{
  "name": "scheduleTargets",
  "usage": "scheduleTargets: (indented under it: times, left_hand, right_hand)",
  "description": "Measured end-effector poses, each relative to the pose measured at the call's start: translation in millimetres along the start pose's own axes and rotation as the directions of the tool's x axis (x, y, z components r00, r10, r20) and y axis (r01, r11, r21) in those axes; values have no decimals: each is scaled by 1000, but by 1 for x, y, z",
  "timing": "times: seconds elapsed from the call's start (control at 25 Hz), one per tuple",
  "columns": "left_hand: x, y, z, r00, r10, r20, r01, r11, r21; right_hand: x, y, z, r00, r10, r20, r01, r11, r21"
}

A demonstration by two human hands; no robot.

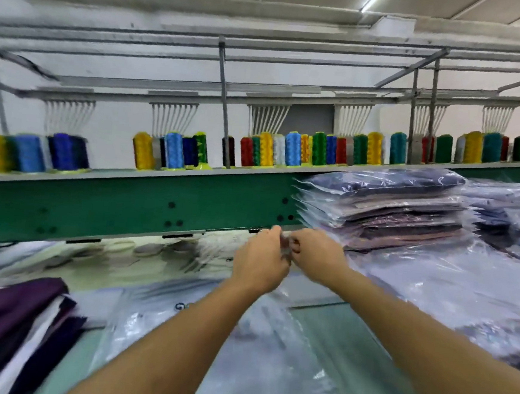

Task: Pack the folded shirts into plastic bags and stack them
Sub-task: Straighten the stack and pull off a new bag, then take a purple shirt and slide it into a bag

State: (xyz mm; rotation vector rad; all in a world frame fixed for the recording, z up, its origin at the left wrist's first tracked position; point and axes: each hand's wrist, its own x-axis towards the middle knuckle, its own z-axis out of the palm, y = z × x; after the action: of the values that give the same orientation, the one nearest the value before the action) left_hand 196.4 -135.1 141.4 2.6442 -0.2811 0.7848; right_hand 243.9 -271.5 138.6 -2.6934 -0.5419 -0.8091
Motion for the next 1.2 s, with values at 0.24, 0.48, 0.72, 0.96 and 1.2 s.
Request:
scheduleTargets:
  times: [0.24, 0.48, 0.72, 0.96, 1.2]
  left_hand:
    - [-63, -96, -49, 989, -121, -81, 126, 991, 55]
    - [-115, -166, -56, 952, -298, -74, 298, 955, -6]
    - [-150, -207, -7, 837, -471, 279, 494, 869, -16]
    - [-166, -232, 14, 859, -436, 269, 430, 899, 82]
    - [-161, -249, 8, 908, -405, 106, 412, 909, -58]
  right_hand:
    - [-10, -120, 53, 996, -84, -7, 83, 979, 185]
    - [-36, -184, 101, 988, -140, 68, 113, 944, 309]
    - [-60, -190, 145, 964, -108, 243, 13, 932, 362]
    - [-79, -164, 174, 952, -100, 290, 8, 953, 304]
    - [-76, -113, 179, 963, 157, 220, -212, 943, 255]
